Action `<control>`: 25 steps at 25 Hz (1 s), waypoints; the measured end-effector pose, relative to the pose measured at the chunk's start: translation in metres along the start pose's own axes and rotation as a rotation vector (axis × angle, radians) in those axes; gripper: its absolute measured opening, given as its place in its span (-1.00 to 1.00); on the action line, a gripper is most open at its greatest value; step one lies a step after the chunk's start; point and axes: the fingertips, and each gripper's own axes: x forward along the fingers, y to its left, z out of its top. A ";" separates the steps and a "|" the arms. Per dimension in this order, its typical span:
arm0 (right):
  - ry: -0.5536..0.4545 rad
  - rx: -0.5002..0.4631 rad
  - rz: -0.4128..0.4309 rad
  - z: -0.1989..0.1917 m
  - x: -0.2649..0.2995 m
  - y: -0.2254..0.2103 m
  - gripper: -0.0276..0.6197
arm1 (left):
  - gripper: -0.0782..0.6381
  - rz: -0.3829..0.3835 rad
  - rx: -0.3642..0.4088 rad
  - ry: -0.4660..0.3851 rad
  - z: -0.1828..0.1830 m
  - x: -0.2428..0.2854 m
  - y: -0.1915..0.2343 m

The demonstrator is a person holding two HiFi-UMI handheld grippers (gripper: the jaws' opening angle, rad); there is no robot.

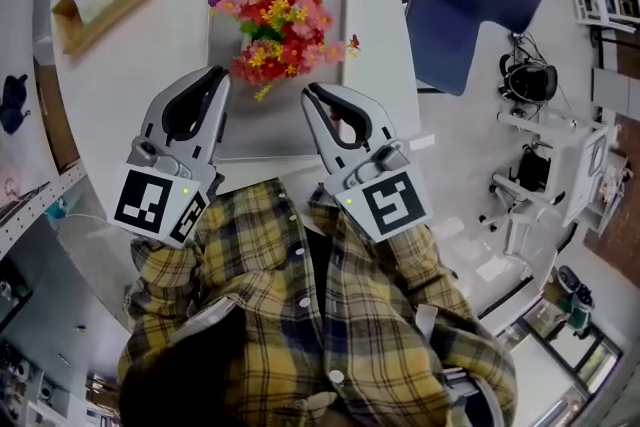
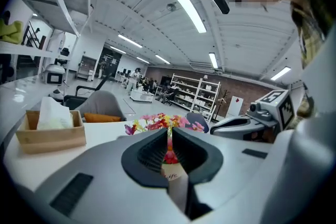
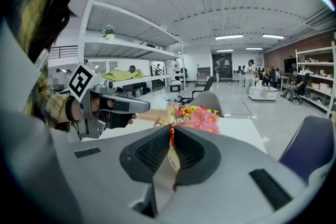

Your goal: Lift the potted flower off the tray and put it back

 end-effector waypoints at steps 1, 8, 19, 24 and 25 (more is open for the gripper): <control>0.017 0.008 0.007 -0.009 0.002 -0.001 -0.92 | -0.75 -0.004 -0.003 0.015 -0.008 0.001 0.003; 0.131 0.060 0.038 -0.066 0.022 -0.018 -0.75 | -0.45 -0.045 -0.014 0.137 -0.064 0.014 0.017; 0.181 0.103 0.086 -0.107 0.051 -0.047 -0.36 | -0.10 -0.156 0.047 0.232 -0.111 0.050 0.025; 0.155 0.060 0.120 -0.107 0.062 -0.054 -0.20 | -0.05 -0.205 0.052 0.252 -0.116 0.060 0.030; 0.157 0.055 0.131 -0.108 0.064 -0.054 -0.16 | -0.01 -0.216 0.047 0.259 -0.117 0.061 0.030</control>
